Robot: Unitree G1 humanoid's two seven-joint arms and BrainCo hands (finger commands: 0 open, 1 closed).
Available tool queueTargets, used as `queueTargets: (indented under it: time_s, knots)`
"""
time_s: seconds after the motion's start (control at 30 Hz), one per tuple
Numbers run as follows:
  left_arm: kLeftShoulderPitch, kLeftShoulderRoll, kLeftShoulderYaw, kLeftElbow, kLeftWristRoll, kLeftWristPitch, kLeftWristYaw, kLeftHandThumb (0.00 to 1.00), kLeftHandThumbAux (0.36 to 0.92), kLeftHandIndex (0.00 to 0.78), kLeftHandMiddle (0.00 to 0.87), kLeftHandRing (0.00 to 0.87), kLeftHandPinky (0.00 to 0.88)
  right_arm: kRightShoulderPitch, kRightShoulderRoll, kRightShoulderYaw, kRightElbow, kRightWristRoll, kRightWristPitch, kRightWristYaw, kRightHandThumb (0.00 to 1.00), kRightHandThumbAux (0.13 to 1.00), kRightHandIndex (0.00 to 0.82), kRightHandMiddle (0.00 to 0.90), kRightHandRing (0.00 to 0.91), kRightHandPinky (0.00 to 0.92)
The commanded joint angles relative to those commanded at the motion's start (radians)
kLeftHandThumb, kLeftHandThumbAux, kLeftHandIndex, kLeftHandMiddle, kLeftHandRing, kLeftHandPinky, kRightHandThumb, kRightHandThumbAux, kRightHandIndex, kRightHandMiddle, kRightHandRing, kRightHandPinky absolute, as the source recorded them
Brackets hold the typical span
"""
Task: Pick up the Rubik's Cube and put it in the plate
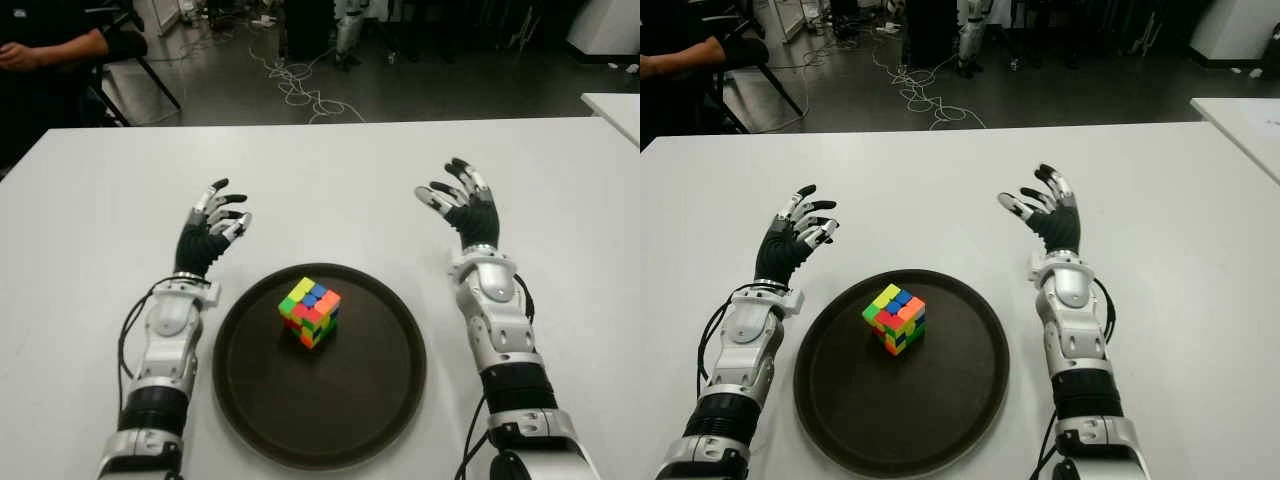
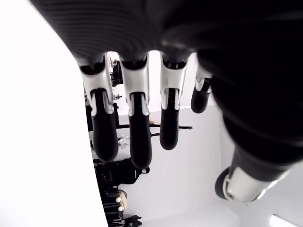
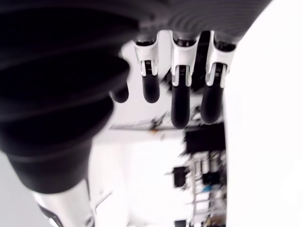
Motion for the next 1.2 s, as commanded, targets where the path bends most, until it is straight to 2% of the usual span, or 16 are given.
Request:
queueTargets:
  time_s: [0.23,0.37,1.0,1.2]
  knots:
    - [0.005,-0.003,0.000,-0.015,-0.015,0.011,0.000,0.410,0.714,0.116,0.298,0.388,0.475,0.039,0.020,0.017,-0.059,-0.023,-0.011,-0.002,0.013,0.852,0.188,0.240,0.248,0.280]
    - [0.007,-0.005,0.000,-0.019,-0.013,0.014,0.011,0.402,0.715,0.118,0.299,0.391,0.475,0.049,0.023,0.029,-0.054,-0.051,-0.058,0.004,0.016,0.847,0.191,0.238,0.244,0.275]
    - [0.009,-0.001,0.002,-0.023,-0.025,0.011,0.000,0.427,0.721,0.116,0.293,0.394,0.489,0.048,0.024,0.046,0.048,-0.112,-0.227,-0.002,0.032,0.849,0.196,0.231,0.232,0.251]
    - [0.010,0.000,0.002,-0.024,-0.027,0.008,-0.004,0.424,0.719,0.116,0.296,0.396,0.484,0.048,0.022,0.049,0.061,-0.126,-0.260,-0.001,0.046,0.845,0.194,0.233,0.233,0.249]
